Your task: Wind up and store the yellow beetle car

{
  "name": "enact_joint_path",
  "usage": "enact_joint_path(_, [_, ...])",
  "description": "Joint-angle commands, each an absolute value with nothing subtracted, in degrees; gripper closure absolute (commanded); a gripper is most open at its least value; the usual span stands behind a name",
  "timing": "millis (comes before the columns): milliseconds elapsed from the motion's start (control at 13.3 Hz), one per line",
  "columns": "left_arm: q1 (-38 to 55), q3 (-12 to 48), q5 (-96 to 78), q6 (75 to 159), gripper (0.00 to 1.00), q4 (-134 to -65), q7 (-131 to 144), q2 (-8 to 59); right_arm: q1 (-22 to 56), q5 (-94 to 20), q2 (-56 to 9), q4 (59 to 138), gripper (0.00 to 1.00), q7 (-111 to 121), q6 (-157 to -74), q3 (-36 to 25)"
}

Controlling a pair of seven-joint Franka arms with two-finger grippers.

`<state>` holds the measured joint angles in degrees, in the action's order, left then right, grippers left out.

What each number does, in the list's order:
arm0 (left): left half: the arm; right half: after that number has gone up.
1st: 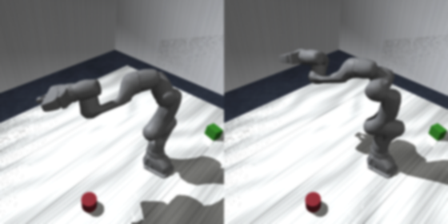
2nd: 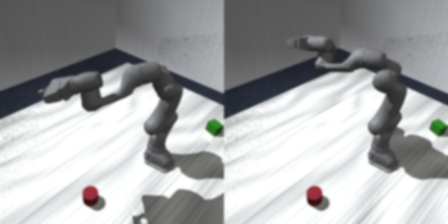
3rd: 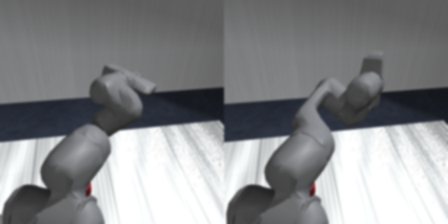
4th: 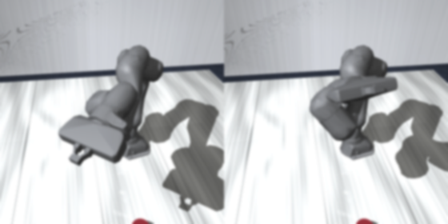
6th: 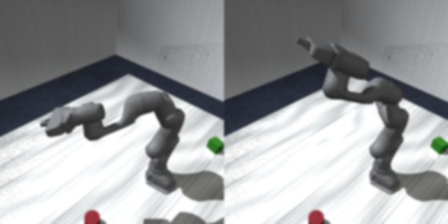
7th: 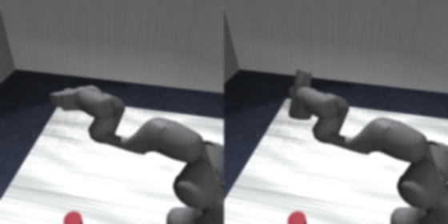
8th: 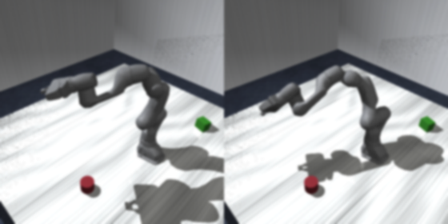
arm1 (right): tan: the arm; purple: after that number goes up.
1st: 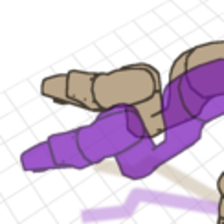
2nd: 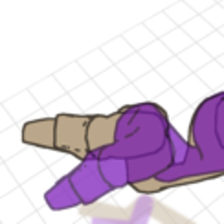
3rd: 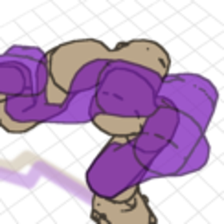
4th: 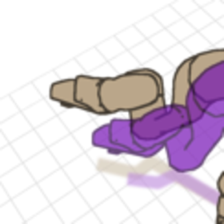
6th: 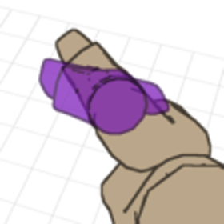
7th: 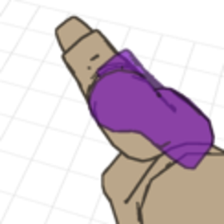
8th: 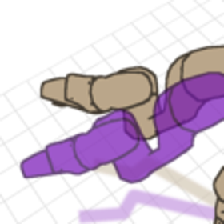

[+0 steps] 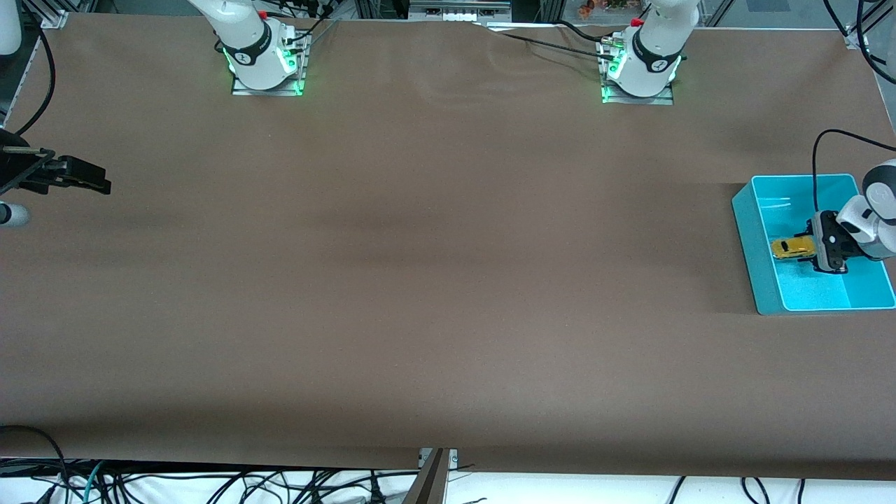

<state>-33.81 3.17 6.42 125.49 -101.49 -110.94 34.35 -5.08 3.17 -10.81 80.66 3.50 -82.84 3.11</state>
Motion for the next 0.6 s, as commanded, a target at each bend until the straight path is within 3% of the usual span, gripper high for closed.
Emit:
enact_joint_path(0, [-32.53, 3.95, 6.5, 117.72, 0.0, -100.64, -111.02, 27.97, -5.36, 2.64, -10.11, 81.12, 0.0, 4.31, -82.35, 3.25])
enact_joint_path(226, [-30.24, 5.01, 6.77, 100.08, 0.0, -97.4, -96.91, 20.93, -5.45, 2.64, -10.11, 81.12, 0.0, 4.4, -82.35, 3.16])
enact_joint_path(527, [-23.22, 5.27, 6.33, 82.74, 0.0, -87.3, -78.71, 17.93, -5.54, 2.72, -10.11, 81.12, 0.0, 4.48, -82.35, 3.16])
